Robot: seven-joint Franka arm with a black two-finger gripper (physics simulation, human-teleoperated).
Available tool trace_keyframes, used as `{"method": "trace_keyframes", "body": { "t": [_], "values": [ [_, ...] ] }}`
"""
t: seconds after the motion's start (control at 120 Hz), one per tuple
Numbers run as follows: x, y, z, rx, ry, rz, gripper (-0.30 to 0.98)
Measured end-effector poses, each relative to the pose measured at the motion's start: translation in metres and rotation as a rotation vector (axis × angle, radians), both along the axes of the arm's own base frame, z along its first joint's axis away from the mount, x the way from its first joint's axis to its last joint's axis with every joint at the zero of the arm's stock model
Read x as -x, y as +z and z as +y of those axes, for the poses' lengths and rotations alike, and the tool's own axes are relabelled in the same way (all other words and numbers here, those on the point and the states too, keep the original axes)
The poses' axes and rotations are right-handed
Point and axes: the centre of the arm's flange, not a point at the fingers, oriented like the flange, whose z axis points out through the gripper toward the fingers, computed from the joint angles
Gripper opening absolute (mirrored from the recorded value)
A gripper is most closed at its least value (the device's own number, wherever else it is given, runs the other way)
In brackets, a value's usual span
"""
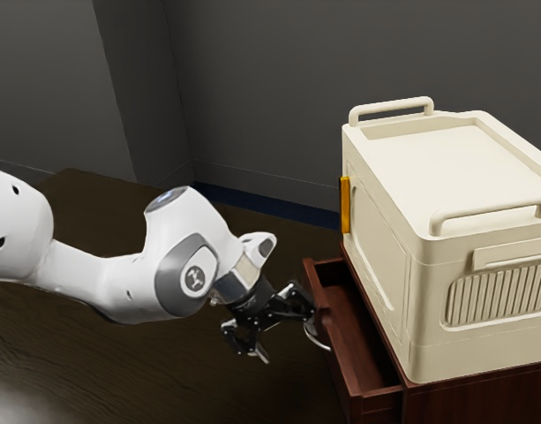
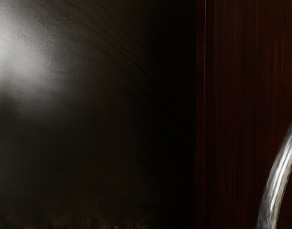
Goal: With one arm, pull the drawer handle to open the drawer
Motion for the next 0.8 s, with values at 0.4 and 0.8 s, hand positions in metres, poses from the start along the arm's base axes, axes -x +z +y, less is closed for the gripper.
{"method": "trace_keyframes", "body": {
  "t": [0.4, 0.8],
  "values": [
    [0.025, 0.000, 0.020, -0.018, 0.037, 0.015, 0.69],
    [0.051, 0.009, 0.042, -0.027, 0.072, 0.009, 0.69]
  ]
}}
